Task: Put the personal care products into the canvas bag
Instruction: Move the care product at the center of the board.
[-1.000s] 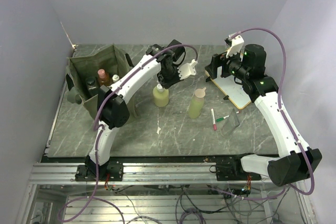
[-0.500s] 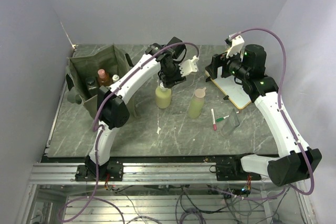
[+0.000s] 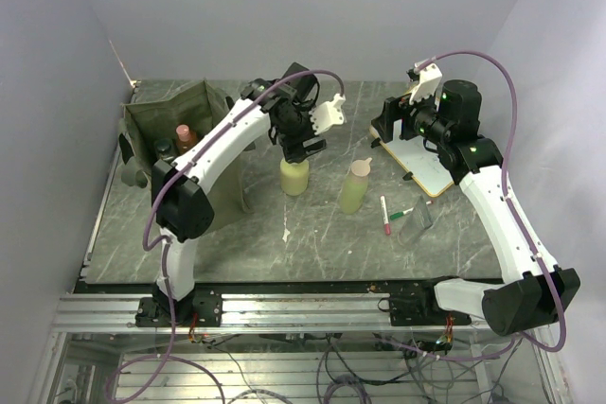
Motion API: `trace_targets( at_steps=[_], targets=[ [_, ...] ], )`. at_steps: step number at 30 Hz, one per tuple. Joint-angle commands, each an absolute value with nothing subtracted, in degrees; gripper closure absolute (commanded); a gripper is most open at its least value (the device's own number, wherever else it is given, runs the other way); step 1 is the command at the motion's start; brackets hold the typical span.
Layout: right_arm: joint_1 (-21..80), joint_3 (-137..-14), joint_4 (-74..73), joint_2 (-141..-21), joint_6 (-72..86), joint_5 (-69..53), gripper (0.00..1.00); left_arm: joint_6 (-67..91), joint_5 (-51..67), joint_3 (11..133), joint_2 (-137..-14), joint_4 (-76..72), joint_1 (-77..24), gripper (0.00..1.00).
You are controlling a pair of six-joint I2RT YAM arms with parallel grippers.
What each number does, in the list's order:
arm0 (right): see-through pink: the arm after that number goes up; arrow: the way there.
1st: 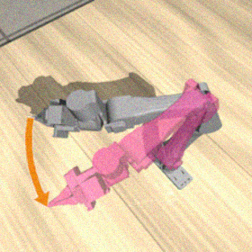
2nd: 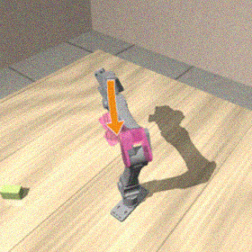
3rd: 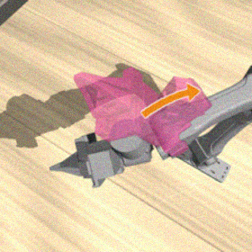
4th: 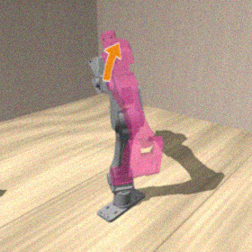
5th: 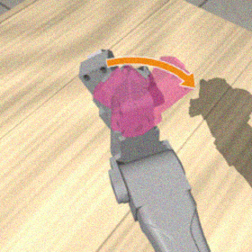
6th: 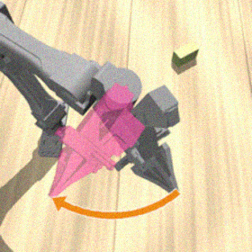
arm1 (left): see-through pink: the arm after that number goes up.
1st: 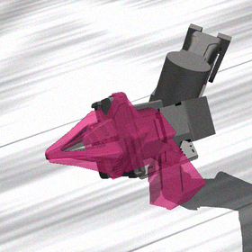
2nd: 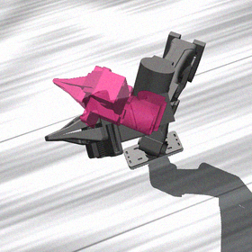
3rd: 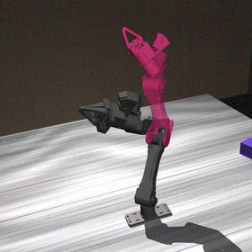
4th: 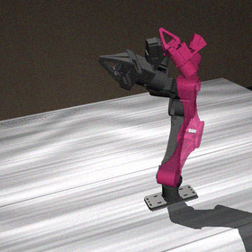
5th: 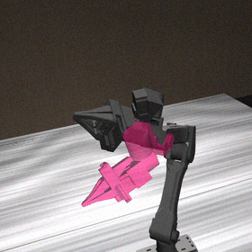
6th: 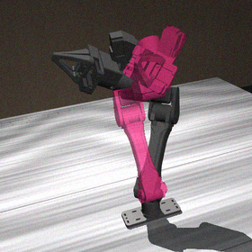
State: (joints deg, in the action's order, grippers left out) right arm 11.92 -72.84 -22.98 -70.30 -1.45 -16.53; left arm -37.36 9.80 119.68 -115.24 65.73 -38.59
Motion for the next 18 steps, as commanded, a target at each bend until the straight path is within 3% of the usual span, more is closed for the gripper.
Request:
trace_targets(
  at_steps=[1, 7, 18],
  targets=[
    [11.51, -72.99, -21.42, -69.68, -1.49, -16.79, 0.18, -37.63, 13.24, 115.41, -111.61, 60.94, -37.5, 0.08],
    [11.49, -72.68, -21.36, -69.81, -1.24, -17.31, 0.18, -37.42, 12.84, 111.74, -111.18, 58.38, -36.9, 0.08],
    [11.41, -73.67, -21.42, -70.33, -1.61, -16.52, 0.18, -36.34, 16.05, 108.18, -112.66, 55.76, -36.47, 0.17]
  ],
)
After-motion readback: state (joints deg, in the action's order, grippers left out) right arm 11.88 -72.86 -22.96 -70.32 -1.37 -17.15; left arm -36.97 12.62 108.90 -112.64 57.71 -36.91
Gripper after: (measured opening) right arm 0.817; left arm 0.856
